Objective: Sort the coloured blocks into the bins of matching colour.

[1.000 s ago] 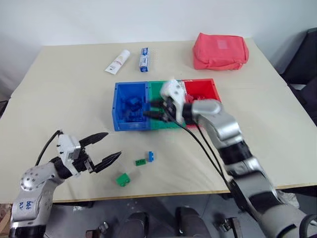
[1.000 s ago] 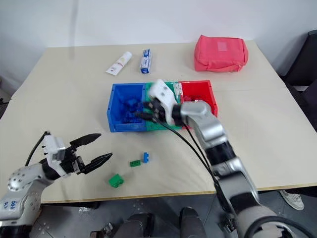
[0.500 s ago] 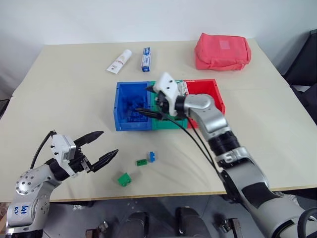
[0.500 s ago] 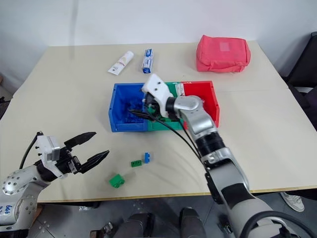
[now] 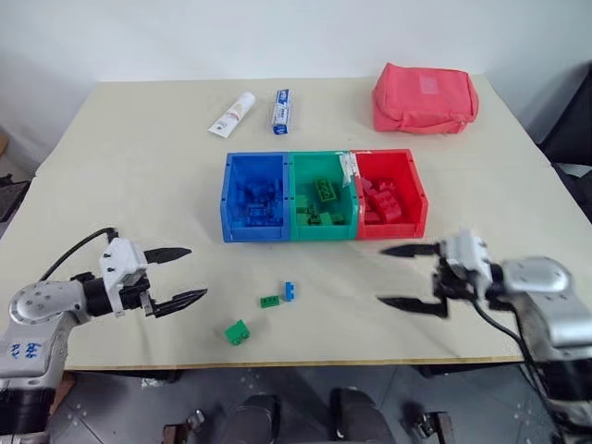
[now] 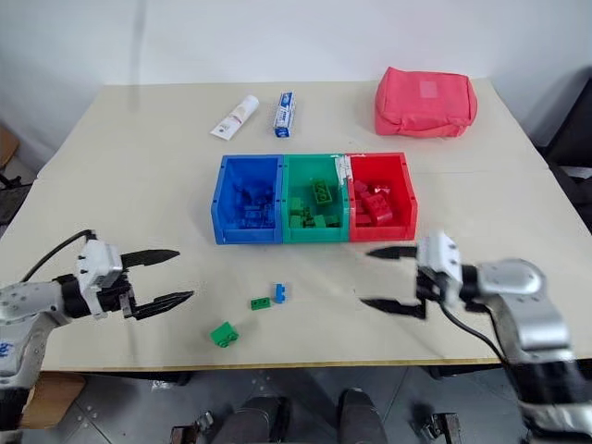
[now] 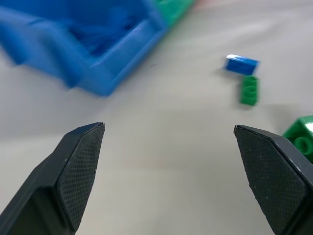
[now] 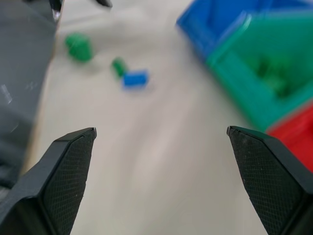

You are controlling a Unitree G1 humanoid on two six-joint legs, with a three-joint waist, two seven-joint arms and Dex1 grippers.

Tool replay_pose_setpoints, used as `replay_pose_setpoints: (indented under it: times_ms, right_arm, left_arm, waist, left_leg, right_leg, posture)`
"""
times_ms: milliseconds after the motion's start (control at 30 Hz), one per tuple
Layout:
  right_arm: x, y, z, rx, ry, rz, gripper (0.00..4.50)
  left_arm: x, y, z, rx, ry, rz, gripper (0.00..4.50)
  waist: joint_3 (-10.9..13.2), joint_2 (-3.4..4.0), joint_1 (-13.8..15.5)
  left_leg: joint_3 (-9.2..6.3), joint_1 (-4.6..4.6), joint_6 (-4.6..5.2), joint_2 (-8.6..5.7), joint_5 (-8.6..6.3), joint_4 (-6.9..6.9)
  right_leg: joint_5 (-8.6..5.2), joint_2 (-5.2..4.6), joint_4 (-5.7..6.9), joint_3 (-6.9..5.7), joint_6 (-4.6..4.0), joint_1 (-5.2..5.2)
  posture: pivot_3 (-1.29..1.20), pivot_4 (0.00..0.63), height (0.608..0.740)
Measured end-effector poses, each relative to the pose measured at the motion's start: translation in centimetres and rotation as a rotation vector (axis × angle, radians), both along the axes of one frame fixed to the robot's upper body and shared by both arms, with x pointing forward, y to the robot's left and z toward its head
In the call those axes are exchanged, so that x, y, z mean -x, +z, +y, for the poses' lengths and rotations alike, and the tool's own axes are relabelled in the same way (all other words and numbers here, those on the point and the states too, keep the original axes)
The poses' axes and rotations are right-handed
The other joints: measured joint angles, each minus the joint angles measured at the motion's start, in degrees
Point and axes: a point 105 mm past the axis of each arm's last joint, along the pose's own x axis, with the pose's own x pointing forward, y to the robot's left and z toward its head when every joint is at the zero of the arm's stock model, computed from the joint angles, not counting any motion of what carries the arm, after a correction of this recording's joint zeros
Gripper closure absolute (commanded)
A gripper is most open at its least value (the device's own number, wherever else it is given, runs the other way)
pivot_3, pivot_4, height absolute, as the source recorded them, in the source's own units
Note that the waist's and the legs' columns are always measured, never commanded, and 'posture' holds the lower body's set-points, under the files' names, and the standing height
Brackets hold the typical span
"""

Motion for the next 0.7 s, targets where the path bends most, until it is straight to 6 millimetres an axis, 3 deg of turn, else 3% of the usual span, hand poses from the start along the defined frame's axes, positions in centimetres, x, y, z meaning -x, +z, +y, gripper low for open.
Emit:
replay_pose_setpoints:
  times_ms: [133,233,467,567,700]
  right_arm:
    - [0.5,-0.3,-1.0,-0.008,-0.05,-0.014,0.02]
    - [0.8,0.2,-1.2,-0.011,-0.086,-0.044,0.02]
    - [1.7,0.5,-1.0,-0.02,-0.135,-0.044,0.02]
    - [2.1,0.6,-0.4,-0.025,-0.137,-0.042,0.02]
    - [2.8,0.6,0.3,-0.028,-0.143,-0.039,0.02]
  left_arm:
    - [-0.3,0.6,-2.3,-0.017,-0.117,0.03,0.0]
    - [-0.7,1.2,-5.4,-0.052,-0.212,0.032,0.0]
    - [-1.3,-1.1,-12.8,-0.228,-0.314,0.091,0.0]
    - [-2.4,-1.4,-14.3,-0.317,-0.275,0.056,0.0]
    - [-3.2,-2.4,-14.5,-0.372,-0.225,0.065,0.0]
  waist:
    - [0.0,0.0,0.3]
    - [0.0,0.0,0.5]
    - [0.0,-0.03,1.7]
    - [0.0,-0.05,1.7]
    - [0.0,-0.06,1.8]
  left_leg:
    - [-0.01,0.01,-0.02,-0.01,0.01,0.02]
    - [-0.06,-0.01,0.0,-0.07,0.01,0.04]
    - [-0.05,-0.06,0.04,-0.1,0.01,0.13]
    - [0.0,-0.04,0.03,-0.1,0.01,0.13]
    - [-0.01,-0.05,0.03,-0.1,0.02,0.14]
  right_leg:
    - [0.0,-0.01,0.07,0.05,0.0,0.0]
    - [0.01,-0.04,0.08,0.07,0.01,0.03]
    - [0.03,0.05,0.12,0.04,0.06,0.02]
    - [0.03,0.1,0.12,0.01,0.06,0.01]
    - [0.03,0.11,0.16,0.0,0.06,0.0]
  posture:
    - [0.0,0.15,0.74]
    - [0.0,0.15,0.74]
    - [0.0,0.15,0.74]
    - [0.0,0.15,0.74]
    - [0.0,0.15,0.74]
